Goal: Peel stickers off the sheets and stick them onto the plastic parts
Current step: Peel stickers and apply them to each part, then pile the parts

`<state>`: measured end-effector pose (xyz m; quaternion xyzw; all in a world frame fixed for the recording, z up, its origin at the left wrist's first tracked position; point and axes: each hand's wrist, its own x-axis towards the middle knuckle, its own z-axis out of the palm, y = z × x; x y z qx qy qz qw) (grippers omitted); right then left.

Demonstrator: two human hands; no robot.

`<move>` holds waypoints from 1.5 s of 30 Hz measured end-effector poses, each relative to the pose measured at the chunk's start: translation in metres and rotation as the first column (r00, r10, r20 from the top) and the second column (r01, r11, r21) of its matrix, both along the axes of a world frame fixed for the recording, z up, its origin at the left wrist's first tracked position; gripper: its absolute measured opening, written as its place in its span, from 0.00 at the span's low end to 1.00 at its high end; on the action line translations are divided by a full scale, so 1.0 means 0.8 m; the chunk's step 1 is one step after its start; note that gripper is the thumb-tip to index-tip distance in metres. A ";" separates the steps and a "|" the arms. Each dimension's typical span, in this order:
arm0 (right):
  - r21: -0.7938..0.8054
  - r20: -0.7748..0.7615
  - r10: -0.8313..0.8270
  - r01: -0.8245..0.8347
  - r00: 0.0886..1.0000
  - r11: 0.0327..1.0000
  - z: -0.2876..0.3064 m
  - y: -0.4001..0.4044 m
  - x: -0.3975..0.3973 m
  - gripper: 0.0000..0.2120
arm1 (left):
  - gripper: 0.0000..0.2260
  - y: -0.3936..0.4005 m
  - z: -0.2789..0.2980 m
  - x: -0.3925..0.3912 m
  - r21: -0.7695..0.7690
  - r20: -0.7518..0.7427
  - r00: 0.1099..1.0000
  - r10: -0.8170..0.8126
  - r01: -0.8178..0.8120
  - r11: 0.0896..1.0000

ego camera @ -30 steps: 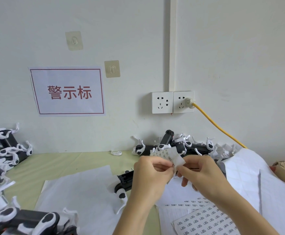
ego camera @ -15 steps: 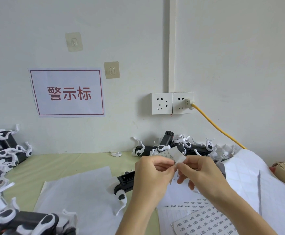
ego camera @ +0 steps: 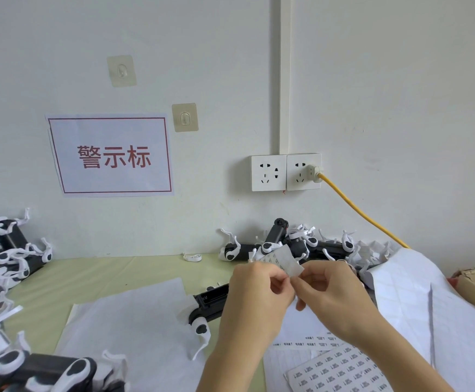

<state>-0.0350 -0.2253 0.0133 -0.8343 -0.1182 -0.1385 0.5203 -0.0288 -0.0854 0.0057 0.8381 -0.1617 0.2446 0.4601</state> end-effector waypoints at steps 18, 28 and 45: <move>-0.025 -0.100 -0.049 0.047 0.994 0.999 0.009 -0.024 0.001 0.10 | 0.07 0.001 0.006 0.001 -0.334 -0.167 0.986 0.009 -0.065 0.940; -0.044 -0.065 -0.559 0.557 0.827 0.829 0.007 -0.045 0.010 0.26 | 0.05 0.007 0.008 0.000 -0.586 -0.344 0.939 -0.019 -0.199 0.786; -0.109 0.296 0.077 -0.046 0.952 0.993 -0.006 0.040 -0.010 0.16 | 0.08 0.005 0.009 -0.002 -0.541 -0.262 0.961 0.089 -0.223 0.811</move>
